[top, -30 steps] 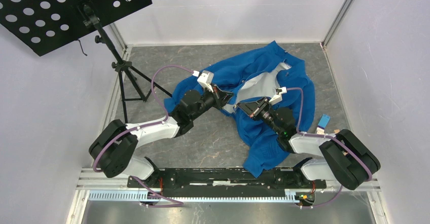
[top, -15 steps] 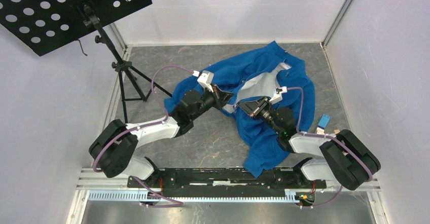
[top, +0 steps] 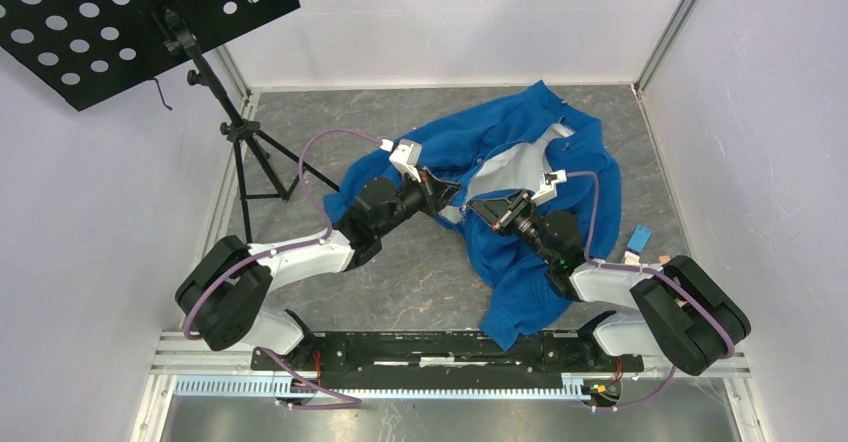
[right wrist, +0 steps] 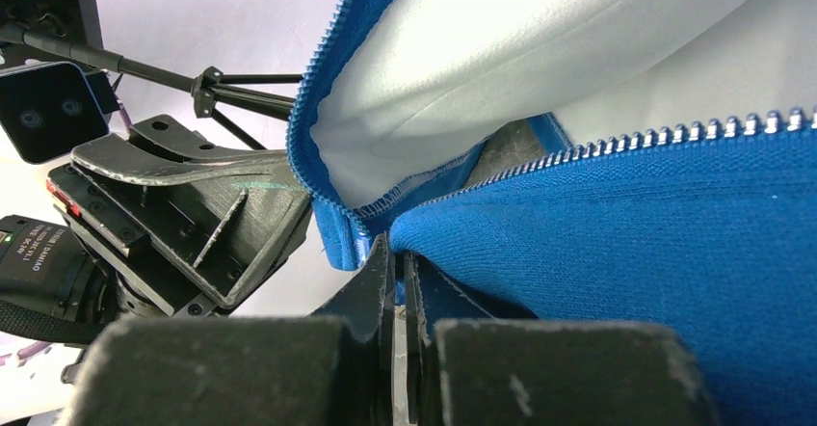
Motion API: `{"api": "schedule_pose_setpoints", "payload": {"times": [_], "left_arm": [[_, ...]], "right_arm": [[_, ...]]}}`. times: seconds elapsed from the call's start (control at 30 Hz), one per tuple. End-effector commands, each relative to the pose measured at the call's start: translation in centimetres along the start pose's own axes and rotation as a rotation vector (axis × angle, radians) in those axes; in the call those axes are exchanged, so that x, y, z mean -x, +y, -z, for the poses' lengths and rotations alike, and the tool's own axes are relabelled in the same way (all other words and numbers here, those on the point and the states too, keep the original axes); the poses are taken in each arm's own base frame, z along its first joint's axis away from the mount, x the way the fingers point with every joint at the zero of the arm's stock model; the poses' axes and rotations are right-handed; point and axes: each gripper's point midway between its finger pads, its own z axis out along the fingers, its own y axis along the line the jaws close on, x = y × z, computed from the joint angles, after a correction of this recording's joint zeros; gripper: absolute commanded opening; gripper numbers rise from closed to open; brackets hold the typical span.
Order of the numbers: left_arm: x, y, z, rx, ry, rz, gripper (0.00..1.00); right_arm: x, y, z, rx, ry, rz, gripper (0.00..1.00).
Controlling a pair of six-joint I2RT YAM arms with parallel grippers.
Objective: Zip up the jacket
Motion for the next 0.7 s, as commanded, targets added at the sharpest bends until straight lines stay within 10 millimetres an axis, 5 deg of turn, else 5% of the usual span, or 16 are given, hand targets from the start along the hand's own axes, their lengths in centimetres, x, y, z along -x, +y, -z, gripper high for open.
{"api": "schedule_pose_setpoints", "payload": {"times": [0.0,0.67], "left_arm": [[2.2,-2.0,-0.4,-0.067,-0.068,0.003,0.02],[1.8,-1.9,-0.2,-0.073,-0.083,-0.002,0.02]], "right_arm": [[2.3,3.7,-0.9,0.109,-0.078,0.016,0.0],[3.5,4.2,-1.5,0.086,-0.124,-0.134,0.0]]}}
